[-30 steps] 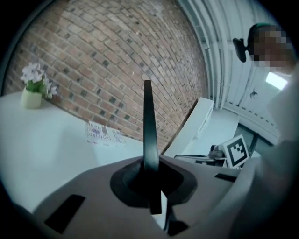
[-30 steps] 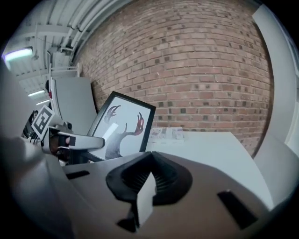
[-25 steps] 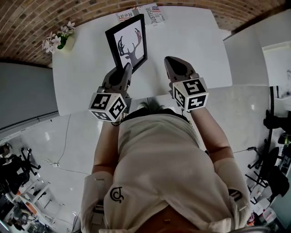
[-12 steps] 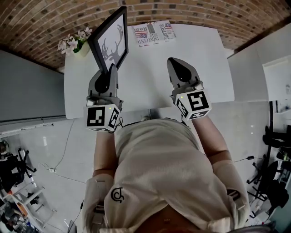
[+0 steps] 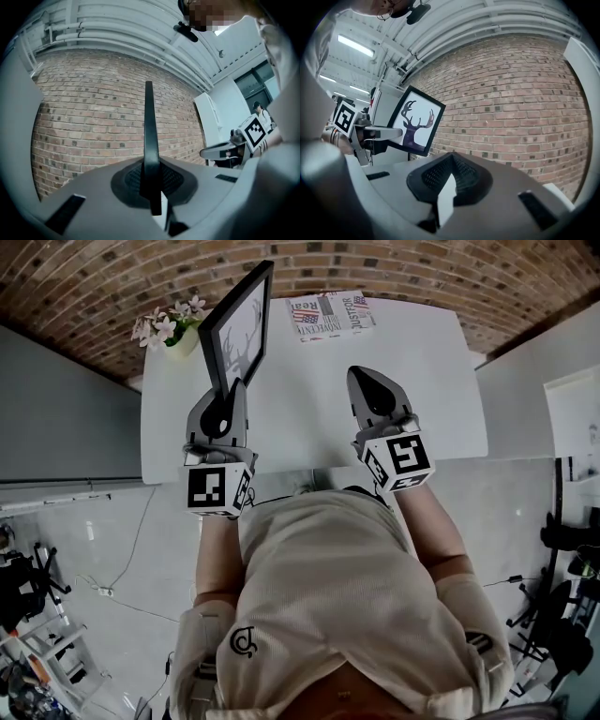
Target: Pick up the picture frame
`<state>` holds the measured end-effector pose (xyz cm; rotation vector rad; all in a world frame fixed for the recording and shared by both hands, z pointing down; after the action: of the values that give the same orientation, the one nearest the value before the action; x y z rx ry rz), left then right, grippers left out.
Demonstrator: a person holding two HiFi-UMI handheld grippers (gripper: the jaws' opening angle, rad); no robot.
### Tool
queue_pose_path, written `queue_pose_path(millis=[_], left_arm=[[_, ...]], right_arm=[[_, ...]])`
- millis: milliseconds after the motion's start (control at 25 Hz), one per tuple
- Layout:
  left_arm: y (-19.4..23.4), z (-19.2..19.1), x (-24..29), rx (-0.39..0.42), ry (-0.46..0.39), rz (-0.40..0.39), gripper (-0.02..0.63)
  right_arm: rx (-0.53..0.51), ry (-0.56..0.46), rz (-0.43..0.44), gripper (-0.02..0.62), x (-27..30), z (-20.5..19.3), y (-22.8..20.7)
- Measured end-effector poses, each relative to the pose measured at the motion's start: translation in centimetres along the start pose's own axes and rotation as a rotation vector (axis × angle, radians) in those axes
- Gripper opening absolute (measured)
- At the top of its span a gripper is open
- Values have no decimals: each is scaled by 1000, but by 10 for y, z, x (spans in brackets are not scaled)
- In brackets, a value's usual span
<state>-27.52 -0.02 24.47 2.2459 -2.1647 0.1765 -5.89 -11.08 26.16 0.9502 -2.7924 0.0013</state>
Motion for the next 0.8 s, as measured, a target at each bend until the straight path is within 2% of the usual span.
queue_pose_path(millis=[520,800], left_arm=[[10,-9,-9,-51,-11,-3,25],[15,-10,-12,-35,-3,-5,25]], right_arm=[[14,1,-15,5,-1,-6,12],[15,-7,-19,5,2,-7,18]])
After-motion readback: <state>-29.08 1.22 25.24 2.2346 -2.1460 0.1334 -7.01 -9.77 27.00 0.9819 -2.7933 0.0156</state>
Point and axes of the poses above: the fingertips, and each gripper's own axes: x forward along the fingers, y to its left, z out of its top, the point moved 6 cm from there along -x, backward along the fingers, and after that the axes turned 9 degrees about y, right-handed, at the moved point
